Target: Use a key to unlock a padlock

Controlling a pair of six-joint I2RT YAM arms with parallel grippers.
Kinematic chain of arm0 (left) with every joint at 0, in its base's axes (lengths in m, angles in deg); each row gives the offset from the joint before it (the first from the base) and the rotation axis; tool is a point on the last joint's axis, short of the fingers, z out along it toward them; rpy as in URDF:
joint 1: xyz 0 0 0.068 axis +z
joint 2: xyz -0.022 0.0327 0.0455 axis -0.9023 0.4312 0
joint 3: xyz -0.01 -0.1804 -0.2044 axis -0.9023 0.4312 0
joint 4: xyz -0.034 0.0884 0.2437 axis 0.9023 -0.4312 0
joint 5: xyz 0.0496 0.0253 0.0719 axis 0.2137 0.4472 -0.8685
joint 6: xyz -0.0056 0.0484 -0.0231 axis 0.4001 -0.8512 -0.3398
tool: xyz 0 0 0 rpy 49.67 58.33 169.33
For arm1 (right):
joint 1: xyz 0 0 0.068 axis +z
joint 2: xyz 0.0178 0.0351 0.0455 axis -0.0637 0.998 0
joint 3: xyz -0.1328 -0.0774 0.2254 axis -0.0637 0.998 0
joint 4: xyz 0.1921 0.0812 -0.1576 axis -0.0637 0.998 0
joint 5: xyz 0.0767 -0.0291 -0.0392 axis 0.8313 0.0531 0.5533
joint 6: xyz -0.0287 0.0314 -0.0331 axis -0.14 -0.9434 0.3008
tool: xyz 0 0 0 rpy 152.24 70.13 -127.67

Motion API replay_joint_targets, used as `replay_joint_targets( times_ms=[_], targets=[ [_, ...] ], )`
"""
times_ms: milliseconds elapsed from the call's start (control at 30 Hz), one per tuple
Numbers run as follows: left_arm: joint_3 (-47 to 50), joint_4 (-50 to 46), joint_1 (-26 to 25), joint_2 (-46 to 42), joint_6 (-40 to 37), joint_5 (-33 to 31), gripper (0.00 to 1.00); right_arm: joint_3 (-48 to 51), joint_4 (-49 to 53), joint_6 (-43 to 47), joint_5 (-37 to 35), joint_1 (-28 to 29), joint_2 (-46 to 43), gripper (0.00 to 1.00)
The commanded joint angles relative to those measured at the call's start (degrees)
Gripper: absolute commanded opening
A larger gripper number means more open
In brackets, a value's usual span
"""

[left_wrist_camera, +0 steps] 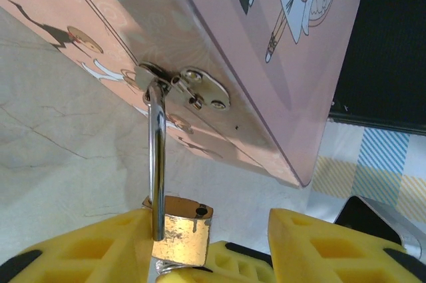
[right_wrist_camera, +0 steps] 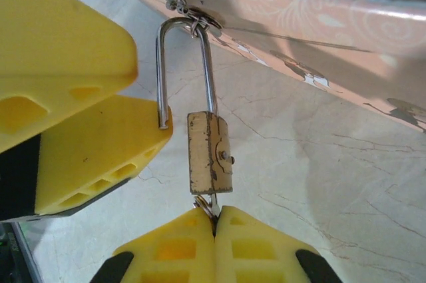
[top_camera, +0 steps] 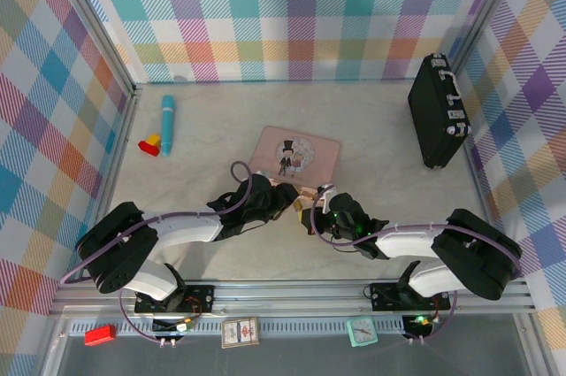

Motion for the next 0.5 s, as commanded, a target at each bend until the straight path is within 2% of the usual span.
replay_joint_targets(
  times_ms=[0,200,300,367,467],
  targets=[
    [0.1,-2.0,0.5,-1.6,-1.5,-1.3,0.51,0.4,-1.2,-1.9,0.0,-0.5,0.9,0.0],
    [0.5,-4.8,1.4,-3.1,-2.8,-2.2,0.55,0.8,-1.5,-2.6,0.1,-0.5,1.6,0.0],
    [0.2,-9.9,2.3,-6.2,-5.9,-4.1,0.59,0.9,0.0,-3.3,-1.1,-0.4,1.2,0.01],
    [-1.1,-16.0,3.1,-9.1,-10.2,-6.0,0.64,0.7,2.0,-3.7,-2.1,-0.4,0.7,0.05],
    [-5.6,-26.9,4.4,-12.6,-19.8,-10.3,0.72,-0.3,4.9,-3.3,-3.0,-0.5,0.4,0.2]
  ],
)
